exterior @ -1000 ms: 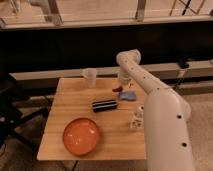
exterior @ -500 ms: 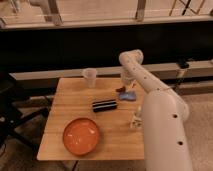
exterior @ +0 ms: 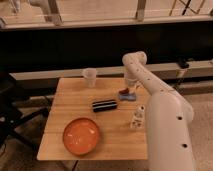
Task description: Place the pepper on the white sponge
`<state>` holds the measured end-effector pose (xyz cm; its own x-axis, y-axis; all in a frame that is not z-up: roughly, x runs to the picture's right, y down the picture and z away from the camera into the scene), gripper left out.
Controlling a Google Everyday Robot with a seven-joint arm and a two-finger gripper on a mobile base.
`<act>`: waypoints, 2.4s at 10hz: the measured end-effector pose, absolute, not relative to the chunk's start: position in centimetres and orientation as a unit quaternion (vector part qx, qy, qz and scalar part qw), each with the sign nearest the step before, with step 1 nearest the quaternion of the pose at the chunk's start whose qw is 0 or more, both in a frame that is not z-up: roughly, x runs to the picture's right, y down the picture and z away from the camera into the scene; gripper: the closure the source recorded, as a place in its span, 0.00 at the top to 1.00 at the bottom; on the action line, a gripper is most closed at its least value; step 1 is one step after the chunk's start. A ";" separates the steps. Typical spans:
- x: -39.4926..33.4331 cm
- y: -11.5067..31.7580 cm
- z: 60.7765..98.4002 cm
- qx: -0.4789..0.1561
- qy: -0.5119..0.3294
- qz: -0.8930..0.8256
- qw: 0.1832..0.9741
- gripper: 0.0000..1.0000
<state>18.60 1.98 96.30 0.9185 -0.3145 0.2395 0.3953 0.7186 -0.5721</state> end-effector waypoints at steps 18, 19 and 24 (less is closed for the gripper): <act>17.5 3.1 96.9 -0.344 -0.090 -0.214 0.910 0.80; 17.5 3.1 96.9 -0.344 -0.090 -0.214 0.910 0.80; 17.1 3.0 96.8 -0.343 -0.097 -0.215 0.909 0.80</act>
<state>17.07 2.98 96.76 0.8885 -0.3246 0.3245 0.4580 0.6720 -0.5819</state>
